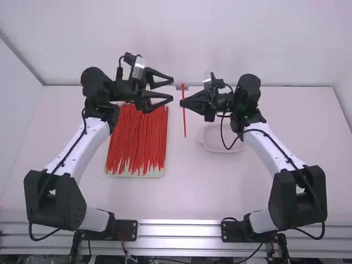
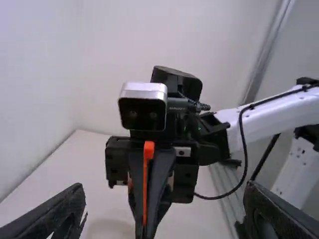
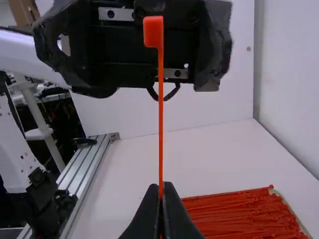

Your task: Fasten the cable tie

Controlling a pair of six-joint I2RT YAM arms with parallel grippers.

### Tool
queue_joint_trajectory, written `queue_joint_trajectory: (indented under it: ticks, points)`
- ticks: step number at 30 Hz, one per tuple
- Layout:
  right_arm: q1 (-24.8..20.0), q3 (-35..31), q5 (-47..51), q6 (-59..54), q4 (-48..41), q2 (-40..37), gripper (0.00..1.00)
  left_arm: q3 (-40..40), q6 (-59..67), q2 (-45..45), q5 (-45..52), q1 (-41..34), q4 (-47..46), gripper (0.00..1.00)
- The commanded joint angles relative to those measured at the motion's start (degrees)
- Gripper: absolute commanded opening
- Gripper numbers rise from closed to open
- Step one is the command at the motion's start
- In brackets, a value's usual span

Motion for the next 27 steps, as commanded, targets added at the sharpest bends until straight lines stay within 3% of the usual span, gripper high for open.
queue_joint_trajectory:
  ticks: [1, 6, 21, 27]
  points:
    - [-0.1, 2.2, -0.8, 0.6, 0.9, 0.2, 0.00, 3.3, 6.1, 0.2, 1.7, -0.2, -4.0, 0.82]
    - [-0.1, 2.3, -1.9, 1.4, 2.9, 0.2, 0.00, 5.1, 14.1, 0.2, 0.2, -2.3, -12.3, 0.77]
    - [1.0, 2.2, -1.7, 8.4, 9.4, 0.2, 0.00, 5.2, 15.6, 0.2, -2.3, -4.0, -12.3, 0.46]
    - [1.9, 2.2, -1.8, 8.4, 10.3, 0.2, 0.00, 5.2, 15.6, 0.2, -2.2, -4.4, -12.3, 0.39]
